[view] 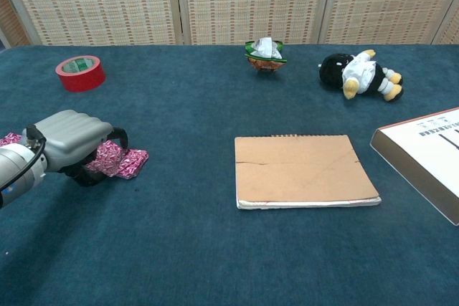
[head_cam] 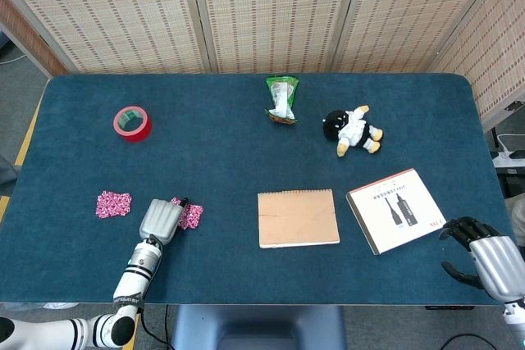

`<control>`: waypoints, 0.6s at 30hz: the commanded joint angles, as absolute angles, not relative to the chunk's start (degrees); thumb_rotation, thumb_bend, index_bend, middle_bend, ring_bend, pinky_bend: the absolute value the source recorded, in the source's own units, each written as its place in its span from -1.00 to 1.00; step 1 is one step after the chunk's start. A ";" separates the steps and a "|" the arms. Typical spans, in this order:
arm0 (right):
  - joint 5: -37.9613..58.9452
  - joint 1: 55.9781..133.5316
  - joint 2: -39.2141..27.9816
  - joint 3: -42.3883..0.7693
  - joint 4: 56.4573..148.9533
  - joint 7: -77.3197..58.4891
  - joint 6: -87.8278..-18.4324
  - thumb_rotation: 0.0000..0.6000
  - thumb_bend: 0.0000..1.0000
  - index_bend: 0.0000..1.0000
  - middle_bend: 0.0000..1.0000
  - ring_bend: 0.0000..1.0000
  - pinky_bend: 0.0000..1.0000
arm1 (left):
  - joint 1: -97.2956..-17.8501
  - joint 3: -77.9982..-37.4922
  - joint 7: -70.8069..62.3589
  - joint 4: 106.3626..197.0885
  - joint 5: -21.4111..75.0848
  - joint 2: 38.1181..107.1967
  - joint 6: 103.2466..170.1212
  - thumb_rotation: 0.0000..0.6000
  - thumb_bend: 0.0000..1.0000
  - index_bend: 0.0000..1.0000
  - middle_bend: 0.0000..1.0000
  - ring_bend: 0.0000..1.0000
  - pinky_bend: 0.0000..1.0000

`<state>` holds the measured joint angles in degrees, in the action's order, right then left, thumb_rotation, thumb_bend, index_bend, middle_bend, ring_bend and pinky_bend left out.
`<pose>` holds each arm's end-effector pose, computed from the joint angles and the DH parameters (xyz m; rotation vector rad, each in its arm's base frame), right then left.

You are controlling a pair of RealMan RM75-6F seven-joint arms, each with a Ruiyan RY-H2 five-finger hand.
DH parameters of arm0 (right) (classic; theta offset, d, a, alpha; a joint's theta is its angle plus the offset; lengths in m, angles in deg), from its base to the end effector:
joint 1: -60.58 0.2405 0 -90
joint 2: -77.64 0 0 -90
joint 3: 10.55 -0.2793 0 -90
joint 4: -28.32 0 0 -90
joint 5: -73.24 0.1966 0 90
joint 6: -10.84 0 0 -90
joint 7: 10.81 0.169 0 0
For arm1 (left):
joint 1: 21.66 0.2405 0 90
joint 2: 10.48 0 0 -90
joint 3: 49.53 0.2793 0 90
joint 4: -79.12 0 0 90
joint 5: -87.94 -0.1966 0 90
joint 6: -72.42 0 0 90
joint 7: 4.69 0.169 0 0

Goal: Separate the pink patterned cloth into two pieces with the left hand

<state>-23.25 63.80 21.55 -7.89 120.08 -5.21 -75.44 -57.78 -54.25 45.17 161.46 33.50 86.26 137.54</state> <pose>-0.3209 -0.1761 0.2042 1.5786 -0.8801 0.8753 -0.2150 0.3366 -0.0475 -1.8347 -0.6947 -0.4992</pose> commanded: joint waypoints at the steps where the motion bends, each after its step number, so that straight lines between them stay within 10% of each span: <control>1: -23.24 63.81 21.57 -7.88 120.11 -5.23 -75.39 1.00 -0.77 -0.13 -0.38 -0.53 -0.24 | -57.91 -54.25 45.46 161.52 33.73 86.39 137.52 1.00 -0.26 -0.41 1.00 1.00 1.00; 18: -23.20 63.88 21.63 -7.86 120.25 -5.39 -75.20 1.00 -0.77 -0.13 -0.38 -0.53 -0.24 | -56.20 -53.15 42.98 163.52 30.92 84.55 140.23 1.00 -0.25 -0.01 1.00 1.00 1.00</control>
<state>-23.20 63.88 21.63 -7.86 120.25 -5.39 -75.21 -56.37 -53.30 43.09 163.34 31.08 84.75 140.06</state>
